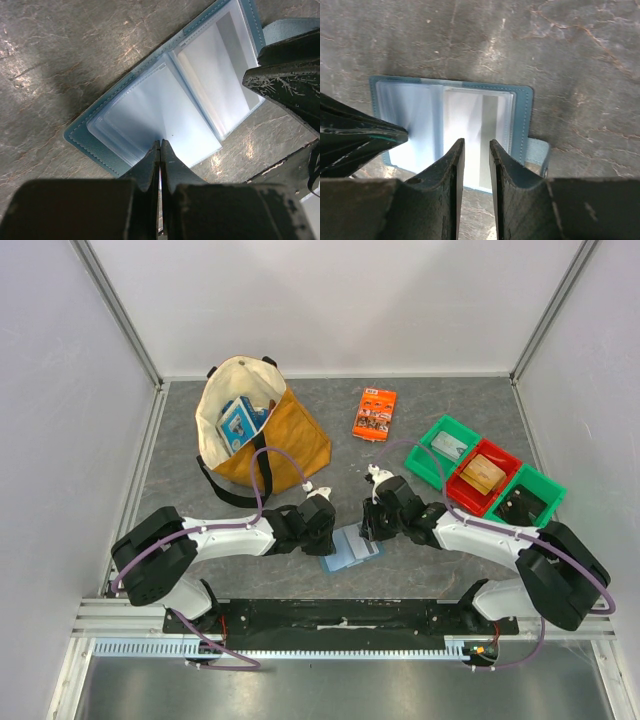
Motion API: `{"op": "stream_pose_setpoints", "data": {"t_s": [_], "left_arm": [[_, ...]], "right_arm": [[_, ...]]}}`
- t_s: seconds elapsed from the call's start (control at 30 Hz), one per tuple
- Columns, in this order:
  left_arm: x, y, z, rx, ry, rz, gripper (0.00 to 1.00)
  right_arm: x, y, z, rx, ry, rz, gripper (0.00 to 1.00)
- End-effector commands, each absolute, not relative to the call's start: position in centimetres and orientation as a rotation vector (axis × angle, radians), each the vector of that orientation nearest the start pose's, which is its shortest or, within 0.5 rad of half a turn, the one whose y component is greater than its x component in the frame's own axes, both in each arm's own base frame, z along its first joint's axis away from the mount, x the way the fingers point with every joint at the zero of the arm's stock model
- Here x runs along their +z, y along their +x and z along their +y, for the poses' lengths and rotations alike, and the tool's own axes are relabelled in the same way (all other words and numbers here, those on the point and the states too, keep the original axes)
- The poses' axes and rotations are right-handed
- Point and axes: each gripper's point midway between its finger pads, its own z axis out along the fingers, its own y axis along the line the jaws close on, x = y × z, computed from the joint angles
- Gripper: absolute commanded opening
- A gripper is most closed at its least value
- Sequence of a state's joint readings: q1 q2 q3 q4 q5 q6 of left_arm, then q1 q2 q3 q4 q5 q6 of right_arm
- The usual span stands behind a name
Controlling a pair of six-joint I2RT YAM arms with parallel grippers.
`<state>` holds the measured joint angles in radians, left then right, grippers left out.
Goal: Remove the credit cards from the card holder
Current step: Remove the credit card from the card holder.
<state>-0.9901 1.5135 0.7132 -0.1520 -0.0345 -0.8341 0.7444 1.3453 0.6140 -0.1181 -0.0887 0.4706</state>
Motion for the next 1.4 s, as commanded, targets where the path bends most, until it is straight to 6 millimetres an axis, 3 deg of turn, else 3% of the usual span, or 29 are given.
{"op": "stream_pose_setpoints", "data": {"t_s": [0.0,0.43,1.03,1.37], "left_arm": [[1.1,16.0,-28.4,-0.545,0.199,2.7,0.03],[1.0,16.0,-28.4,-0.54,0.2,2.703,0.02],[1.1,16.0,-28.5,-0.542,0.209,2.704,0.02],[1.1,15.9,-28.6,-0.544,0.212,2.705,0.02]], "right_arm": [[4.9,22.2,23.8,0.565,-0.385,2.47,0.33],[3.3,22.0,23.4,0.522,-0.403,2.51,0.34],[3.1,22.1,22.4,0.448,-0.403,2.523,0.36],[2.7,21.1,24.0,0.576,-0.446,2.54,0.34]]}}
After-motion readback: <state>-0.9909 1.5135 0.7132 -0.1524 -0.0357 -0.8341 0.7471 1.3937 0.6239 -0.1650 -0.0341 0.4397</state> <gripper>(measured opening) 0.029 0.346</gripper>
